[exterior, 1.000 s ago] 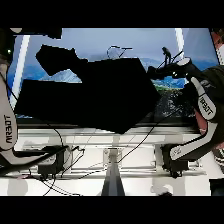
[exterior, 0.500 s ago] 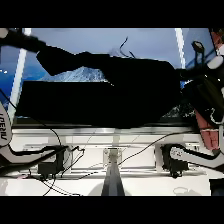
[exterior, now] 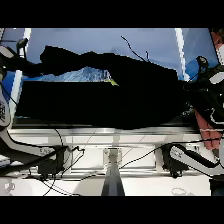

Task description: Fold the clothes and pants, and hang the long-sleeved shirts on hangers.

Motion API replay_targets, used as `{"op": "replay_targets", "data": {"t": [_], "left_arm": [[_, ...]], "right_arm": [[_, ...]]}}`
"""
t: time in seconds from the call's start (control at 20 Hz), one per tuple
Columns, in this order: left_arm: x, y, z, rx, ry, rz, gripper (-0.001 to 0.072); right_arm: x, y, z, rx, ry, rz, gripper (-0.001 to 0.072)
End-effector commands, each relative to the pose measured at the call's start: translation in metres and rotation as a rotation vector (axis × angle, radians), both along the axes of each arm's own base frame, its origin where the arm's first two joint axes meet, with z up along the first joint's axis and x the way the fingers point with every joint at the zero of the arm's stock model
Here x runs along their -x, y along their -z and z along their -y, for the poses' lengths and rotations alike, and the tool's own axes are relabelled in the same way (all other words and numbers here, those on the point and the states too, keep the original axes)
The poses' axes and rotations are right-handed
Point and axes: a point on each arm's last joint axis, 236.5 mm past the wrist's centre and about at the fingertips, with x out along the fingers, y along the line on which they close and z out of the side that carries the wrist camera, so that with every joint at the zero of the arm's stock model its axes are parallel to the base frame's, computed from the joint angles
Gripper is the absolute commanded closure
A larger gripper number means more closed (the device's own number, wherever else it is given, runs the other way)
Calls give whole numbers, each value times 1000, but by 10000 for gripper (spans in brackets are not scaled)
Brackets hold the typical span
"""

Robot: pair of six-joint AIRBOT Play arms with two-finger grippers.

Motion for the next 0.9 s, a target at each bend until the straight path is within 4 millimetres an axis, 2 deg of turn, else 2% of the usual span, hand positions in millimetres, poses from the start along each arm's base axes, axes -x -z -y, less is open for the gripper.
{"op": "replay_targets", "data": {"t": [0.0,0.15,0.25,0.35,0.4,0.45,0.5,0.55,0.6,0.7,0.85], "left_arm": [[-24,37,12,130,-104,16,43],[-41,61,2,114,-158,50,46],[-52,65,1,121,-188,87,147],[-69,60,-3,90,-210,156,245],[-76,57,-3,76,-216,187,267],[-81,54,-1,68,-214,207,492],[-84,49,2,68,-204,216,685],[-87,39,4,69,-199,232,697],[-90,25,4,67,-194,254,697],[-94,-20,-1,52,-187,335,697],[-90,-122,-15,-19,-146,528,697]], "right_arm": [[-7,-2,0,-9,23,36,693],[-7,-2,0,-8,24,38,693],[-7,-2,1,-8,25,39,693],[-7,-2,1,-7,25,39,693],[-7,-2,1,-8,25,39,693],[-7,-2,1,-8,25,39,693],[-7,-2,1,-8,25,38,693],[-7,-2,1,-7,25,39,693],[-8,-3,1,-6,24,40,693],[-8,-4,1,-5,24,42,693],[-11,-11,4,11,23,64,693]]}}
